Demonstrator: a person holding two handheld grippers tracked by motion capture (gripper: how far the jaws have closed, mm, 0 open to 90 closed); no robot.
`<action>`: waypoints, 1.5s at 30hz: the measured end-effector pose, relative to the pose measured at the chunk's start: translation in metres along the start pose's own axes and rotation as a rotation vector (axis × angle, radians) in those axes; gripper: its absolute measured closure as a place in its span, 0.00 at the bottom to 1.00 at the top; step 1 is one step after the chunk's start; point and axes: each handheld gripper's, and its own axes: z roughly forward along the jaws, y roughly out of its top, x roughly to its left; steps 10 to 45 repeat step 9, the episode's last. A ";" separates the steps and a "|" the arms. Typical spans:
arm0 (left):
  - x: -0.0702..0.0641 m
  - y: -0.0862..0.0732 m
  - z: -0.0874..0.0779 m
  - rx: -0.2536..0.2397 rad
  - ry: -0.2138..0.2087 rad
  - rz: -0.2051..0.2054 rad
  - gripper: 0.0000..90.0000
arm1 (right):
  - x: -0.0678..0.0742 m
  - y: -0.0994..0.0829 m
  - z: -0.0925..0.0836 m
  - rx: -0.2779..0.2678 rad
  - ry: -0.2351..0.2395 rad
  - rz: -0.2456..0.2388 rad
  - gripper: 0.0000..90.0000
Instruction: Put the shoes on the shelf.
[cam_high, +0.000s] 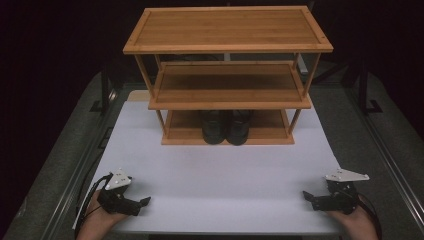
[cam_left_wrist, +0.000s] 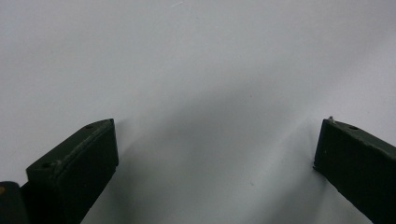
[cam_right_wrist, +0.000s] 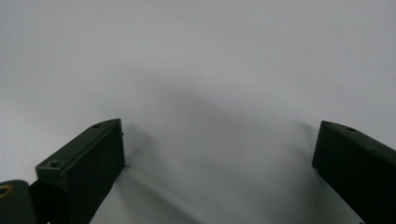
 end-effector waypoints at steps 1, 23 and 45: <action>0.000 0.000 0.000 0.002 -0.001 0.000 0.00 | 0.000 0.000 0.000 -0.002 0.000 0.001 0.02; 0.000 -0.001 0.000 -0.002 -0.001 -0.003 0.00 | 0.000 0.000 0.000 -0.003 0.000 0.001 0.02; 0.000 -0.001 0.000 -0.002 -0.001 -0.003 0.00 | 0.000 0.000 0.000 -0.003 0.000 0.001 0.02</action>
